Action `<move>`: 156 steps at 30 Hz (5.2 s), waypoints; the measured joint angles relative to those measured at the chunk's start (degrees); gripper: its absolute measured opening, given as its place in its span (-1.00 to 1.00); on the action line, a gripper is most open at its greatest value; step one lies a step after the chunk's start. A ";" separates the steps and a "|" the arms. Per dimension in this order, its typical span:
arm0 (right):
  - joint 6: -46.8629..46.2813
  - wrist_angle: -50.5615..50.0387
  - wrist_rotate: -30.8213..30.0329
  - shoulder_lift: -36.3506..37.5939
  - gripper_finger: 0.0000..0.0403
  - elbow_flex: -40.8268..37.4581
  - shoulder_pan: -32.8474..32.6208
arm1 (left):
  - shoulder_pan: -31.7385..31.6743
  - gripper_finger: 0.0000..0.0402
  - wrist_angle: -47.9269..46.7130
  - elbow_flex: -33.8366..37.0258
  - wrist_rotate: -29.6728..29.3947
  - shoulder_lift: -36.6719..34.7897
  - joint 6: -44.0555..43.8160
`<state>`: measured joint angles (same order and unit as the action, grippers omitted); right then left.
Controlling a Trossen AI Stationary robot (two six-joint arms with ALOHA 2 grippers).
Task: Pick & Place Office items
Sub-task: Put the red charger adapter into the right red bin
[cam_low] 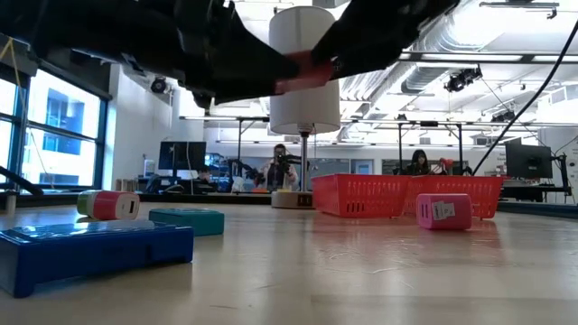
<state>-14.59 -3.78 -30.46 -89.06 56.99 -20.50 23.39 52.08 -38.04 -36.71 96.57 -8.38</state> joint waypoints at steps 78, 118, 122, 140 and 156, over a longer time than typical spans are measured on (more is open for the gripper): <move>7.39 6.92 11.86 -3.63 0.22 0.02 2.90 | 0.90 0.01 -0.80 -0.07 -0.10 0.00 1.95; 6.76 5.69 11.99 -3.54 0.01 0.02 2.96 | 0.86 0.17 -1.09 -0.04 -2.95 0.00 -0.22; 7.09 5.65 12.44 -3.54 0.00 0.02 2.92 | 0.79 0.17 -0.97 -0.02 -1.77 0.00 1.33; 7.32 5.13 12.82 -3.54 0.01 0.02 2.88 | 0.77 0.26 -0.88 -0.02 -1.42 0.00 6.42; 5.24 3.37 12.75 -3.63 0.00 -0.04 2.83 | 0.75 0.70 0.41 -0.02 -0.85 0.00 7.28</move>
<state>-9.35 -0.42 -17.70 -92.68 56.95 -17.67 24.14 52.49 -38.06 -37.56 96.57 -1.10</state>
